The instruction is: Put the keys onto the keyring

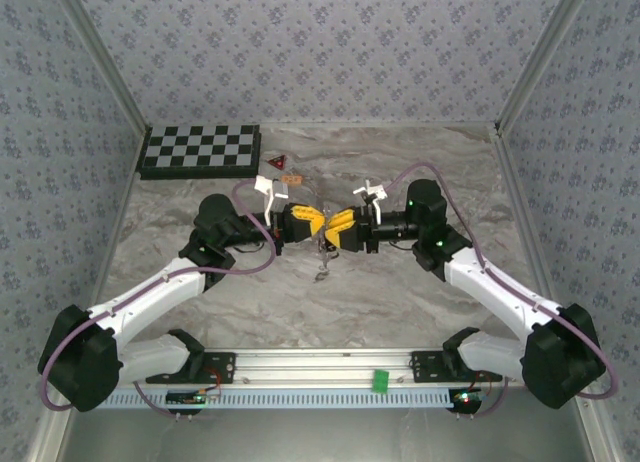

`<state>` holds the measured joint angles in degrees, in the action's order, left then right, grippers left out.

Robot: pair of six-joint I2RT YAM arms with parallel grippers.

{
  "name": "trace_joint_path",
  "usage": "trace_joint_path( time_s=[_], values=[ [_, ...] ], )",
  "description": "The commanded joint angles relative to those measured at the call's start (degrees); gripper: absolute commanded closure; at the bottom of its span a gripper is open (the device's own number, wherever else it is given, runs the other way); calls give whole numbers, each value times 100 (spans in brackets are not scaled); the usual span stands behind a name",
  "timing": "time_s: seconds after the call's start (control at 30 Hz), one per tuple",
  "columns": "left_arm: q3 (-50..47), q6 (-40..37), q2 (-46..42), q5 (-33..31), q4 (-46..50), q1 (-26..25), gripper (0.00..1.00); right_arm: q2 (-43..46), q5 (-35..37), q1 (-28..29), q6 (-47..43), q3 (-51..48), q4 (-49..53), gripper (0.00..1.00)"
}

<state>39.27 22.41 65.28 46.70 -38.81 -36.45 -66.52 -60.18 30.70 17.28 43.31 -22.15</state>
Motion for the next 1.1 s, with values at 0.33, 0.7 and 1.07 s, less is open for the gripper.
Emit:
trace_joint_path(
  time_s=[0.33, 0.7, 1.07],
  values=[
    [283, 9, -102, 28, -206, -22, 100, 247, -36, 16, -304, -87, 469, 82],
    [270, 10, -112, 47, -206, -21, 100, 482, 61, -145, -304, -153, 585, 97],
    [249, -18, -116, 79, -157, -24, 100, 471, 316, -75, -469, -12, 879, 100]
  ],
)
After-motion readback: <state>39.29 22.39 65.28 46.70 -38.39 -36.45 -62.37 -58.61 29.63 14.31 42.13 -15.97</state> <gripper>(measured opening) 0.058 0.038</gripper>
